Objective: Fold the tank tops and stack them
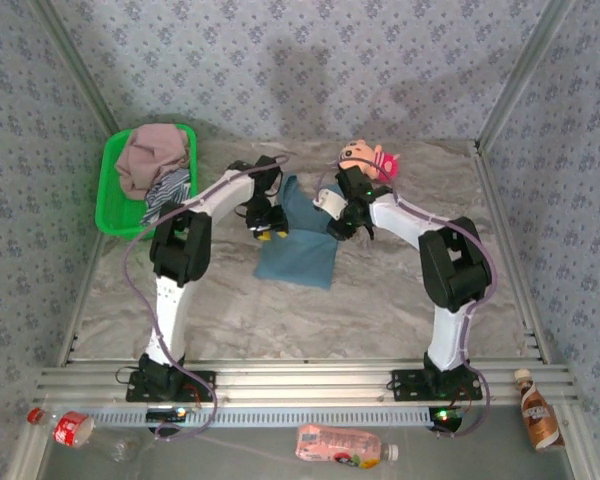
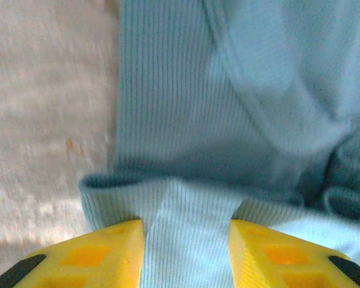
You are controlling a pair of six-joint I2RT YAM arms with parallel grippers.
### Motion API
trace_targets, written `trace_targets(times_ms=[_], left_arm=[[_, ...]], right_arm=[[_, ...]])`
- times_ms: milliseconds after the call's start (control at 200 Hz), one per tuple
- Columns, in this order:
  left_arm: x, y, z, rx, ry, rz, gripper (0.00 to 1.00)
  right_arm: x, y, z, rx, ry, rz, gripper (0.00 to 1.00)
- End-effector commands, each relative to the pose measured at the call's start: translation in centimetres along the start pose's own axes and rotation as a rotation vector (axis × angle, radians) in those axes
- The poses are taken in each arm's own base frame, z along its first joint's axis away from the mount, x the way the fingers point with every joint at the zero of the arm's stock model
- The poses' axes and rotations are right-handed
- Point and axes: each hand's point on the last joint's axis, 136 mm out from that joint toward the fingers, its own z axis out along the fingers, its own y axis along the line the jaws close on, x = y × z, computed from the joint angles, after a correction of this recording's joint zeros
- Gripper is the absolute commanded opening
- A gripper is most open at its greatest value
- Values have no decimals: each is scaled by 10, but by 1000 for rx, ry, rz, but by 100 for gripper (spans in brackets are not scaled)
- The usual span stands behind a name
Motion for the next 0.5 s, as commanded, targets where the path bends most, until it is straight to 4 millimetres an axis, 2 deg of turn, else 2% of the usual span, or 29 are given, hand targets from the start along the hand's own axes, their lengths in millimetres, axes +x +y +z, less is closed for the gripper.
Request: trace_targets(times_ms=[0, 50, 60, 115, 240, 325, 395, 495], left_arm=[[-14, 10, -9, -61, -17, 53, 41], [-17, 17, -7, -79, -10, 54, 42], [-18, 18, -7, -81, -8, 54, 42], [-23, 25, -11, -101, -17, 49, 44], [-22, 28, -31, -119, -45, 51, 49], [-6, 27, -47, -113, -50, 37, 52], [18, 31, -51, -98, -42, 0, 54], [52, 35, -54, -48, -40, -75, 55]], right_arm=[[1, 18, -20, -36, -55, 0, 44], [-1, 31, -28, -70, -95, -19, 46], [6, 38, -27, -86, -86, -21, 47], [10, 57, -33, -115, -117, -60, 51], [10, 102, -43, -167, -199, -154, 58], [12, 133, -43, -209, -216, -237, 61], [15, 156, -38, -225, -212, -325, 62], [17, 168, -28, -202, -193, -408, 63]])
